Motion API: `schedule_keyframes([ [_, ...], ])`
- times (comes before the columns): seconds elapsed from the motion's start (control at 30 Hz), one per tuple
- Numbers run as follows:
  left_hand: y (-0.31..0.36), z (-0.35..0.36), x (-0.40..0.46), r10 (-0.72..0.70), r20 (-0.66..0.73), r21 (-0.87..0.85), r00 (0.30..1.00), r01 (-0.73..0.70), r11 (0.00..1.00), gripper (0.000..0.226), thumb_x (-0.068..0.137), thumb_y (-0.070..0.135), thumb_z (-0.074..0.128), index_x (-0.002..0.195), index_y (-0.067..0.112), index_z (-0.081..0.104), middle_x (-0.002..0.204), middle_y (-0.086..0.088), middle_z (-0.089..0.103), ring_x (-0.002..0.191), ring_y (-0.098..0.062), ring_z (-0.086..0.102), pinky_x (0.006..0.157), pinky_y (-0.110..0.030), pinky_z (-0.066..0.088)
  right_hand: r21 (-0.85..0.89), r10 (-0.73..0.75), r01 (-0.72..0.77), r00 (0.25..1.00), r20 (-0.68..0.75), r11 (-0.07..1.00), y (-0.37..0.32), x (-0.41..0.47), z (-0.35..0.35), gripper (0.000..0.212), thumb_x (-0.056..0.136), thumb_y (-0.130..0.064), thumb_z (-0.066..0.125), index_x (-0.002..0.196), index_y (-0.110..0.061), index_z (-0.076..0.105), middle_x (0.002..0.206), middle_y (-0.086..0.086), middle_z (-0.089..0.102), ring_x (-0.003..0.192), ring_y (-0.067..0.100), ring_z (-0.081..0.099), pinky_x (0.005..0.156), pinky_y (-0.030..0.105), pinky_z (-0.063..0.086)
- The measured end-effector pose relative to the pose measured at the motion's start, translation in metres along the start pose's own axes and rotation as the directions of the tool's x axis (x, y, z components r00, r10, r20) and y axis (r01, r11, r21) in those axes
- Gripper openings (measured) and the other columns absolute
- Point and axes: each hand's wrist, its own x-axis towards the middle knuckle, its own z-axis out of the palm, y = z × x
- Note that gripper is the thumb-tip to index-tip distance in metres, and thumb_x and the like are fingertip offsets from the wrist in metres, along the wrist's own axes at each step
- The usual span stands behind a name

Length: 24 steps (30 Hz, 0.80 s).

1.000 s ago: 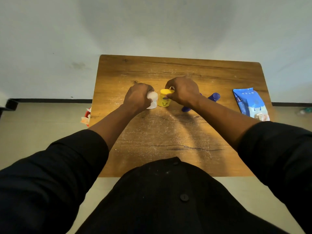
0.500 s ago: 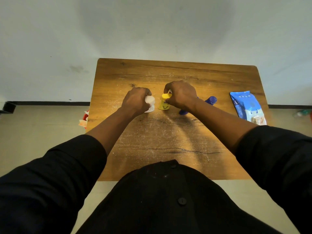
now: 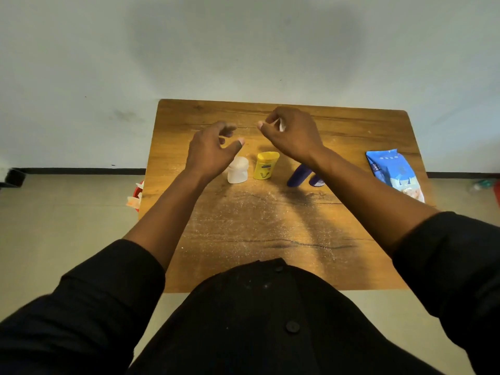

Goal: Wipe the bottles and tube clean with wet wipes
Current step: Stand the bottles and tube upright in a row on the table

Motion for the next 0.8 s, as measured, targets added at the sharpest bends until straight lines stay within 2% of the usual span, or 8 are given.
schedule_keyframes([
  [0.17,0.03,-0.017,-0.016,0.065,0.027,-0.191,0.998,-0.059,0.98,0.048,0.09,0.037,0.079,0.135,0.029,0.067,0.124,0.014,0.069,0.09,0.016,0.065,0.07,-0.003,0.049,0.534,0.194,-0.282,0.957,0.216,0.797,-0.042,0.0,-0.011,0.018,0.099,-0.014,0.054,0.105,-0.007,0.071,0.118,0.014,0.069,0.111,0.032,0.067,0.092,0.043,0.059],
  [0.27,0.029,-0.022,-0.03,0.051,0.001,-0.256,0.999,-0.049,0.965,0.051,0.089,0.03,0.08,0.138,0.027,0.065,0.127,0.011,0.071,0.093,0.006,0.069,0.076,-0.013,0.056,0.695,0.116,-0.362,0.92,0.375,0.621,-0.068,-0.017,-0.013,0.033,0.091,0.014,0.047,0.104,0.002,0.075,0.108,0.021,0.077,0.104,0.036,0.076,0.086,0.037,0.063],
  [0.4,0.004,-0.03,-0.051,-0.095,-0.116,-0.439,0.989,0.035,0.898,0.041,0.09,0.014,0.078,0.131,0.018,0.071,0.116,0.002,0.077,0.098,-0.01,0.076,0.084,-0.039,0.064,0.649,0.026,-0.244,0.945,0.327,0.721,-0.089,-0.038,0.008,0.034,0.092,0.012,0.062,0.114,-0.007,0.08,0.108,0.006,0.081,0.1,0.021,0.077,0.093,0.04,0.064],
  [0.5,-0.014,-0.045,-0.073,-0.254,-0.148,-0.585,0.956,0.123,0.802,0.036,0.09,0.003,0.074,0.126,0.009,0.072,0.112,-0.005,0.078,0.102,-0.017,0.076,0.083,-0.039,0.064,0.557,0.013,-0.112,0.984,0.179,0.823,-0.105,-0.051,0.038,0.032,0.088,-0.002,0.079,0.117,-0.016,0.078,0.103,-0.005,0.079,0.088,0.004,0.074,0.082,0.032,0.065],
  [0.6,-0.023,-0.059,-0.099,-0.373,-0.025,-0.767,0.927,0.221,0.602,0.029,0.099,-0.002,0.059,0.126,0.0,0.069,0.11,-0.014,0.078,0.102,-0.024,0.076,0.081,-0.031,0.062,0.5,-0.094,0.053,0.994,0.058,0.864,-0.122,-0.069,0.069,0.024,0.083,-0.012,0.085,0.106,-0.019,0.079,0.093,-0.006,0.078,0.082,0.01,0.074,0.073,0.04,0.065],
  [0.67,-0.031,-0.07,-0.117,-0.415,0.112,-0.901,0.903,0.268,0.341,0.031,0.105,0.008,0.049,0.129,-0.005,0.063,0.116,-0.019,0.075,0.11,-0.028,0.073,0.091,-0.036,0.06,0.395,-0.22,0.197,0.976,0.012,0.897,-0.135,-0.082,0.089,0.018,0.086,-0.014,0.082,0.103,-0.019,0.082,0.096,-0.006,0.079,0.083,0.009,0.072,0.076,0.042,0.063],
  [0.73,-0.041,-0.077,-0.134,-0.403,0.208,-0.965,0.891,0.256,0.066,0.034,0.107,0.02,0.044,0.125,-0.003,0.061,0.117,-0.02,0.072,0.11,-0.028,0.071,0.098,-0.04,0.055,0.307,-0.304,0.285,0.952,0.017,0.908,-0.145,-0.093,0.105,0.019,0.088,-0.011,0.078,0.106,-0.017,0.082,0.102,-0.003,0.08,0.089,0.009,0.07,0.081,0.035,0.061],
  [0.8,-0.058,-0.083,-0.151,-0.423,0.229,-0.972,0.877,0.227,-0.055,0.028,0.109,0.026,0.044,0.113,0.006,0.064,0.109,-0.017,0.072,0.105,-0.025,0.071,0.096,-0.038,0.054,0.279,-0.346,0.309,0.934,0.091,0.909,-0.157,-0.104,0.122,0.019,0.091,-0.01,0.077,0.108,-0.016,0.082,0.104,0.0,0.08,0.09,0.009,0.069,0.081,0.024,0.058],
])
